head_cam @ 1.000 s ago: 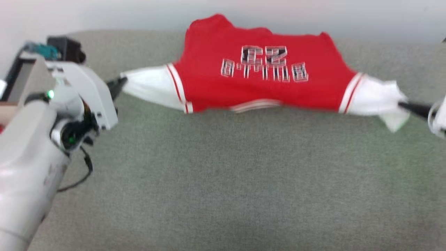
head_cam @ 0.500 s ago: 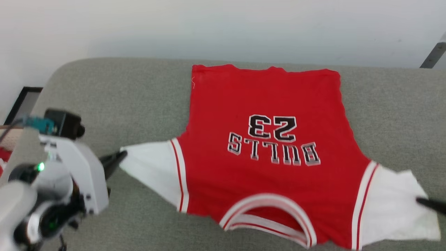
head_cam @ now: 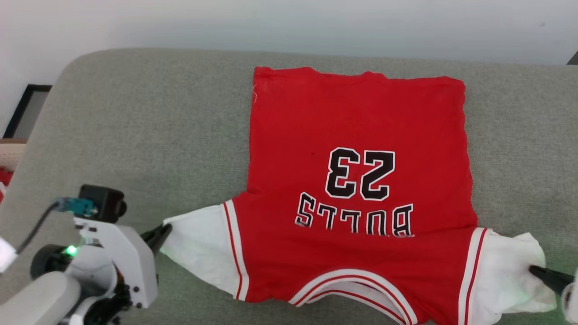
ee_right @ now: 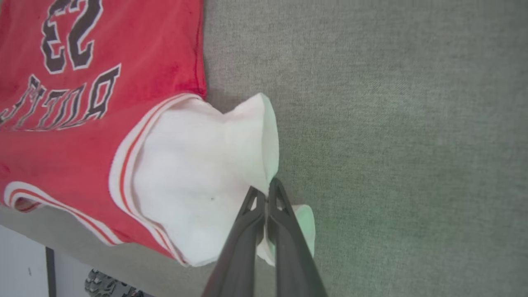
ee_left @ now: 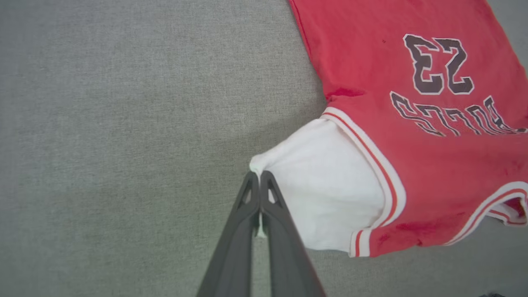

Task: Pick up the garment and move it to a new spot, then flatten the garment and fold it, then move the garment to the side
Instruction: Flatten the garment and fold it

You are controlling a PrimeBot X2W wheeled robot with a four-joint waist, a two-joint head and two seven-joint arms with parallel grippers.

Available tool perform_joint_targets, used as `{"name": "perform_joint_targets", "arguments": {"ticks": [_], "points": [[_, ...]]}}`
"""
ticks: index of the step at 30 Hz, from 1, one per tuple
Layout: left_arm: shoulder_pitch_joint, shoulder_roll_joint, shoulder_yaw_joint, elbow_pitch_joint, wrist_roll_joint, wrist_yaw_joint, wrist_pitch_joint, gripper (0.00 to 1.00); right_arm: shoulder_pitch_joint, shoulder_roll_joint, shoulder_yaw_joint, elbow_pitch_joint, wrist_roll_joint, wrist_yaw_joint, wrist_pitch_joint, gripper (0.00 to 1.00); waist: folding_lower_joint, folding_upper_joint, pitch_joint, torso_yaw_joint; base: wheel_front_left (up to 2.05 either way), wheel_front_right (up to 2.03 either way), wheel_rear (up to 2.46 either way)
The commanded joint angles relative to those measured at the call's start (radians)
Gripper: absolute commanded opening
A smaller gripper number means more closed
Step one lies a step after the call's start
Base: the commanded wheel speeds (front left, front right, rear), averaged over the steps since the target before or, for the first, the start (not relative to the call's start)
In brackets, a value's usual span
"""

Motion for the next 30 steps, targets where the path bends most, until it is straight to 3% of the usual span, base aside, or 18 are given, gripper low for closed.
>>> {"name": "perform_joint_targets", "arguments": {"ticks": [1, 13, 15, 16, 17, 18, 23, 30], "points": [[-0.016, -0.026, -0.009, 0.034, 0.009, -0.016, -0.01, 0.0, -0.011, -0.013, 0.039, 0.03, -0.018, 0.0, -0.036, 0.0, 0.0, 0.0, 0.008, 0.001, 0.0, 0.0, 0.0], [-0.067, -0.134, -0.064, 0.212, 0.057, -0.087, -0.053, 0.0, -0.082, -0.104, 0.272, 0.212, -0.062, 0.0, -0.178, 0.0, 0.0, 0.0, 0.031, 0.0, 0.0, 0.0, 0.0], [-0.07, -0.145, -0.067, 0.229, 0.062, -0.094, -0.064, 0.0, -0.1, -0.123, 0.292, 0.22, -0.073, 0.0, -0.193, 0.36, 0.0, 0.0, 0.032, -0.003, 0.0, 0.0, 0.0], [-0.069, -0.151, -0.069, 0.236, 0.062, -0.095, -0.069, 0.0, -0.103, -0.128, 0.298, 0.225, -0.071, -0.001, -0.195, 0.47, 0.0, 0.0, 0.032, -0.005, 0.0, 0.0, 0.0], [-0.066, -0.155, -0.069, 0.244, 0.064, -0.097, -0.076, 0.0, -0.105, -0.13, 0.3, 0.229, -0.065, -0.001, -0.191, 0.8, 0.0, 0.0, 0.031, -0.007, 0.0, 0.0, 0.0], [-0.062, -0.158, -0.071, 0.251, 0.066, -0.1, -0.081, 0.0, -0.11, -0.133, 0.303, 0.229, -0.06, -0.001, -0.184, 1.0, 0.0, 0.0, 0.029, -0.008, 0.0, 0.0, 0.0], [-0.033, -0.176, -0.076, 0.272, 0.066, -0.105, -0.111, 0.0, -0.135, -0.142, 0.29, 0.18, -0.033, -0.001, -0.146, 1.0, 0.0, 0.0, 0.021, -0.017, 0.0, 0.0, 0.0], [-0.014, -0.191, -0.077, 0.275, 0.069, -0.104, -0.15, 0.0, -0.172, -0.156, 0.191, 0.023, -0.009, 0.0, -0.058, 1.0, 0.0, 0.0, 0.026, -0.002, 0.0, 0.0, 0.0]]}}
